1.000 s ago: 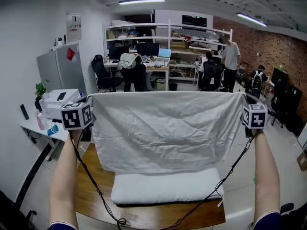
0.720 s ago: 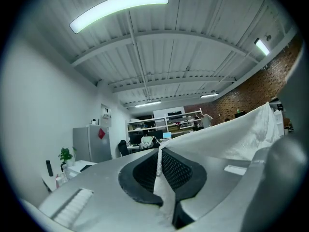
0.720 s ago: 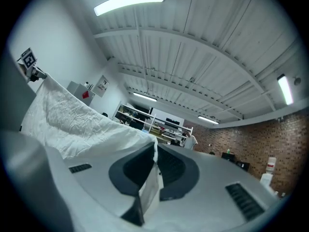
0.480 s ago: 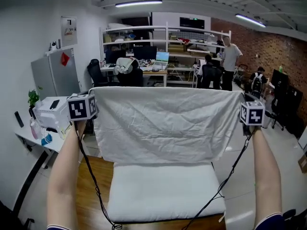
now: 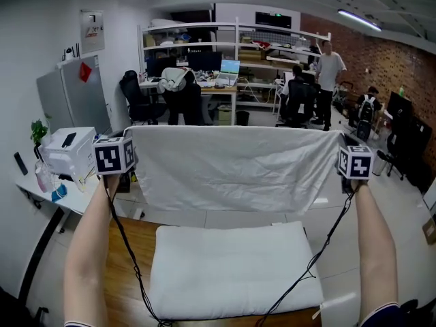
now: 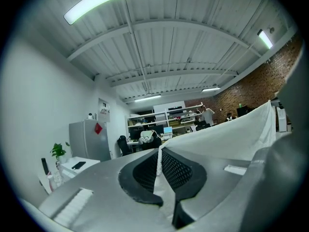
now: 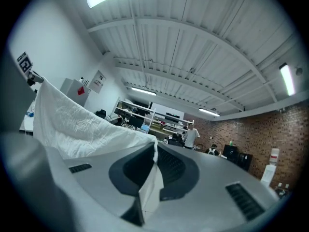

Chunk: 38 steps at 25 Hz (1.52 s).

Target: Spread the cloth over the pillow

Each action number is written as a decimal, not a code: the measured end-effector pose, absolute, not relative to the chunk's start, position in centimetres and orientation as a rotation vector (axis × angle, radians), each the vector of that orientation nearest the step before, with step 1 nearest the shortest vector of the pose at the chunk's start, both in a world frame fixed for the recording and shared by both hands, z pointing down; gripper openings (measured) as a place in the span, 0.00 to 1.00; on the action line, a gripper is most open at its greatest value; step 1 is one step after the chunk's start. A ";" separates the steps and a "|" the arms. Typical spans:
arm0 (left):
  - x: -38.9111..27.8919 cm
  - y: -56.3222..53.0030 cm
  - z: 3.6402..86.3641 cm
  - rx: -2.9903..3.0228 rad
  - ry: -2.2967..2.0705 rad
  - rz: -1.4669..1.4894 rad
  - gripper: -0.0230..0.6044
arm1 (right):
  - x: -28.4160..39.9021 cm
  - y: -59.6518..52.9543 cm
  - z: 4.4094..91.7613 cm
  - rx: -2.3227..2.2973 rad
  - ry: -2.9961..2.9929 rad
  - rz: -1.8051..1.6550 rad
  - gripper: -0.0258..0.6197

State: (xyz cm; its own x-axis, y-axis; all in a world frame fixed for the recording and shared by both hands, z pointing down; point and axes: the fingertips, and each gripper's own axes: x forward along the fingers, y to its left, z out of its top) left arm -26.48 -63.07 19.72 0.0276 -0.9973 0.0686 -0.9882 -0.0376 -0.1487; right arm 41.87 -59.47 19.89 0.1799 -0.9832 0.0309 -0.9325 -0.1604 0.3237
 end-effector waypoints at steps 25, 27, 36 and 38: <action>-26.1 -60.2 45.7 -2.415 2.270 -0.695 0.06 | 42.5 -57.4 46.6 2.050 -1.792 0.286 0.09; -26.2 -59.0 47.0 -2.434 2.281 -0.719 0.06 | 42.5 -56.2 47.8 2.040 -1.786 0.308 0.09; -26.7 -51.8 50.8 -2.503 2.289 -0.757 0.06 | 42.1 -49.2 51.2 2.029 -1.828 0.400 0.09; -26.9 -49.9 51.6 -2.508 2.306 -0.756 0.06 | 42.0 -47.5 51.7 2.026 -1.839 0.410 0.09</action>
